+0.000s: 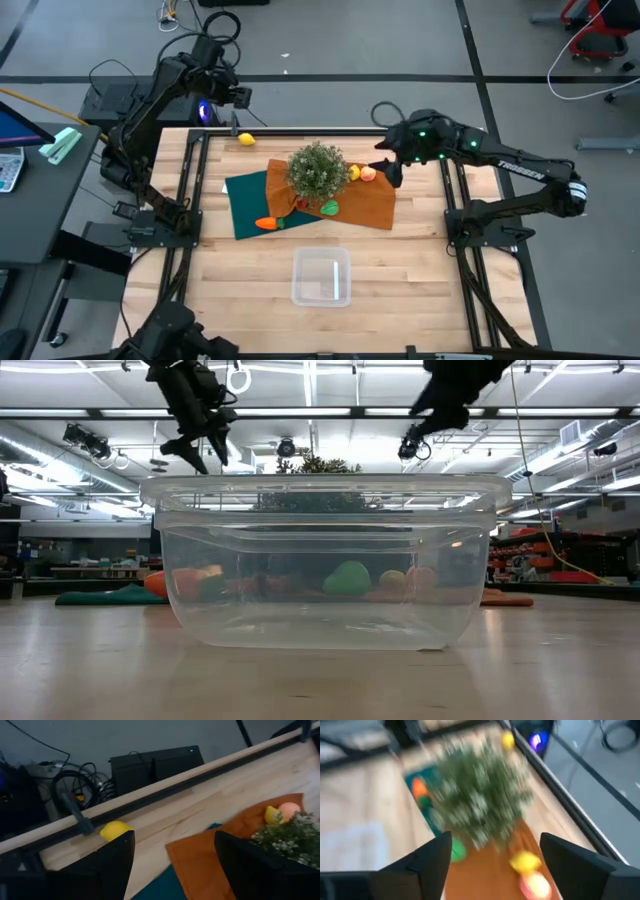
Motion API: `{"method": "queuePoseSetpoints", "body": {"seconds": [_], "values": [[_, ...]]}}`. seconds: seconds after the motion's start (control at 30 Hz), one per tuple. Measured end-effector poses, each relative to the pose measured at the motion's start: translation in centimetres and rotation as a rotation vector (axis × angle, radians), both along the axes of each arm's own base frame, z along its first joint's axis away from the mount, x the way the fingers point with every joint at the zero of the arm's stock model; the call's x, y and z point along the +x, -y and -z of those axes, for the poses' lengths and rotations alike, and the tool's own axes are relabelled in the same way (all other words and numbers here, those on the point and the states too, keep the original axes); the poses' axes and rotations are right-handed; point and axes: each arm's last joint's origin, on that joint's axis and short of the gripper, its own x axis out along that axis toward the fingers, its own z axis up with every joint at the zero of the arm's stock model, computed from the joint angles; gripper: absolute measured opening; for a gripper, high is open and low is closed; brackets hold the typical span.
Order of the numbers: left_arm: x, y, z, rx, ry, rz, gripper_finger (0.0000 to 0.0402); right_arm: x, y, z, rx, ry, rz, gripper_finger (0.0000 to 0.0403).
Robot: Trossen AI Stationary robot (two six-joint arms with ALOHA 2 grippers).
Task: Pick and placing Produce into tupperware
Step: Put the peach into the transparent bin
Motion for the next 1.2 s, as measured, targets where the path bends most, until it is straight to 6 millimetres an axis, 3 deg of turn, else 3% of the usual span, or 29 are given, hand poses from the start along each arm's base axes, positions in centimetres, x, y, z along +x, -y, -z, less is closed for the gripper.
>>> {"method": "queuePoseSetpoints", "body": {"seconds": [0.23,0.4,0.6,1.2], "values": [[0.0,0.1,0.0,-0.005,-0.006,0.003,0.0282,1.8,2.0,4.8,0.046,-0.344,-0.024,0.0293],[0.0,0.1,0.0,0.006,-0.022,0.0,0.0282,3.2,2.9,7.3,0.035,-0.467,-0.102,0.0287],[-0.1,0.0,0.1,0.017,-0.04,0.002,0.0282,4.0,3.3,8.6,-0.032,-0.526,-0.247,0.0292],[-0.1,0.0,0.1,0.025,-0.051,0.011,0.0282,7.1,5.6,14.4,-0.097,-0.728,-0.243,0.0334]]}}
